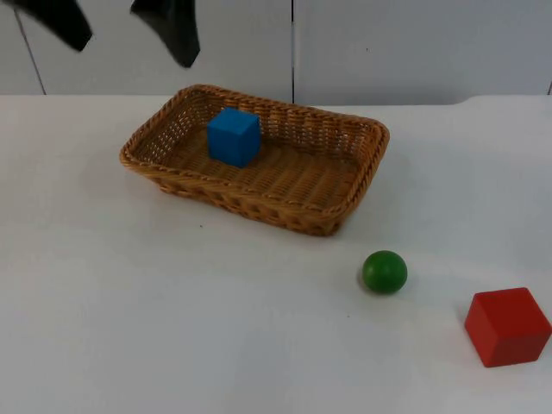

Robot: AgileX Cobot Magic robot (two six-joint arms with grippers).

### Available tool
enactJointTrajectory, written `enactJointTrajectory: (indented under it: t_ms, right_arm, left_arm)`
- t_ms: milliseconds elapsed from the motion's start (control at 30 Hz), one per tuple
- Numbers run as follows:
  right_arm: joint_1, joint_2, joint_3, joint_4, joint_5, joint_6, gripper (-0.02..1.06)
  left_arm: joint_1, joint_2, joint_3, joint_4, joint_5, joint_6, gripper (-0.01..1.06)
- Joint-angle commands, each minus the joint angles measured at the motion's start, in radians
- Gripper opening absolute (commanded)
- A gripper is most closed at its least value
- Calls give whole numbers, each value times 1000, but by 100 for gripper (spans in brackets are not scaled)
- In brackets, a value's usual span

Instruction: Place all geometric objects except the red cube into the basket.

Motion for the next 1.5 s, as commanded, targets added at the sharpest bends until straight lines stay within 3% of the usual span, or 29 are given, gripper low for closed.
enactJointTrajectory:
  t_ms: [0, 67, 333, 567, 667, 867, 1133, 1267, 1467]
  right_arm:
    - [-5, -1, 7, 0, 3, -2, 105]
    - [-5, -1, 7, 0, 3, -2, 105]
    - [-5, -1, 7, 5, 18, -2, 105]
    - [-5, -1, 7, 34, 34, -2, 105]
    - [-5, -1, 7, 82, 41, -62, 105]
    - [-5, -1, 7, 144, 35, -134, 105]
    - [7, -1, 7, 148, 40, -143, 105]
    - [101, 3, 7, 133, 40, -204, 105]
    - [235, 99, -30, 137, 51, -209, 105]
  left_arm:
    - [5, -69, 102, -13, -81, 1, 98]
    - [14, -128, 209, -13, -128, -4, 98]
    - [67, -254, 417, -12, -156, -25, 98]
    - [233, -362, 555, -19, -156, -29, 98]
    - [317, -427, 638, -21, -152, -29, 98]
    - [408, -552, 710, -15, -143, -29, 98]
    - [410, -649, 713, -20, -121, -29, 98]
    - [410, -671, 713, -22, -121, -29, 98]
    - [410, -680, 713, -26, -125, -29, 98]
